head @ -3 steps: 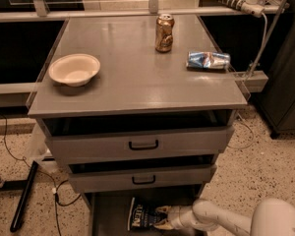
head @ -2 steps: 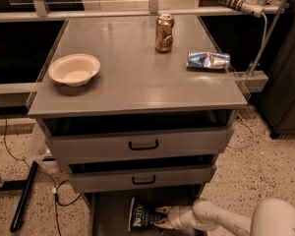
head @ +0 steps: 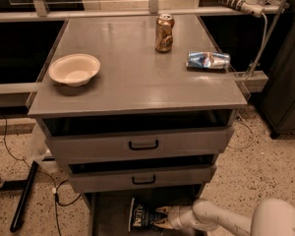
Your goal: Pick blue chip bag from bottom drawer and place on counter
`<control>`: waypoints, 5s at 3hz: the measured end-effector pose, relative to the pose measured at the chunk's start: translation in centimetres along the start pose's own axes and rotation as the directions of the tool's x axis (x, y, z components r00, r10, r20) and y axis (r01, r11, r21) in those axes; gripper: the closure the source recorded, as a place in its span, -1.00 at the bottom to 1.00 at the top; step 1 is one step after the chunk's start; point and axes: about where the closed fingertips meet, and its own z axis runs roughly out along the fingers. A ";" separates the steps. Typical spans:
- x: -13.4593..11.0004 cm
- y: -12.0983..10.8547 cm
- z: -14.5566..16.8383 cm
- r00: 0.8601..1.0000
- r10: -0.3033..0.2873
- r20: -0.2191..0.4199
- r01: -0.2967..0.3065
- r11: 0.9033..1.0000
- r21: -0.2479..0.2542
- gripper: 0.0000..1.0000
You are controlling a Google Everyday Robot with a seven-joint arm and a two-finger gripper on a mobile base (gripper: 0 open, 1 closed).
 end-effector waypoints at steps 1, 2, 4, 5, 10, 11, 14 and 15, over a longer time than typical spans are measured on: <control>-0.8 0.5 -1.5 1.000 0.018 0.016 -0.018 1.000 0.002 1.00; -3.2 0.7 -6.1 0.999 -0.005 0.035 0.004 1.000 0.025 1.00; -11.5 3.5 -20.1 0.988 -0.151 0.024 0.149 0.986 0.070 1.00; -16.7 5.1 -26.8 0.974 -0.225 -0.003 0.224 0.971 0.089 1.00; -34.5 -0.4 -45.6 0.900 -0.417 -0.129 0.435 0.881 0.183 1.00; -41.1 0.6 -49.6 0.836 -0.524 -0.162 0.548 0.813 0.196 1.00; -58.2 -9.1 -61.5 0.789 -0.594 -0.161 0.609 0.718 0.338 1.00; -61.2 -10.1 -63.2 0.774 -0.613 -0.156 0.620 0.686 0.381 1.00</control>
Offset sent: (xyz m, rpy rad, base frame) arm -0.0345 -0.0514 0.1476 0.0419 -0.0834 0.0002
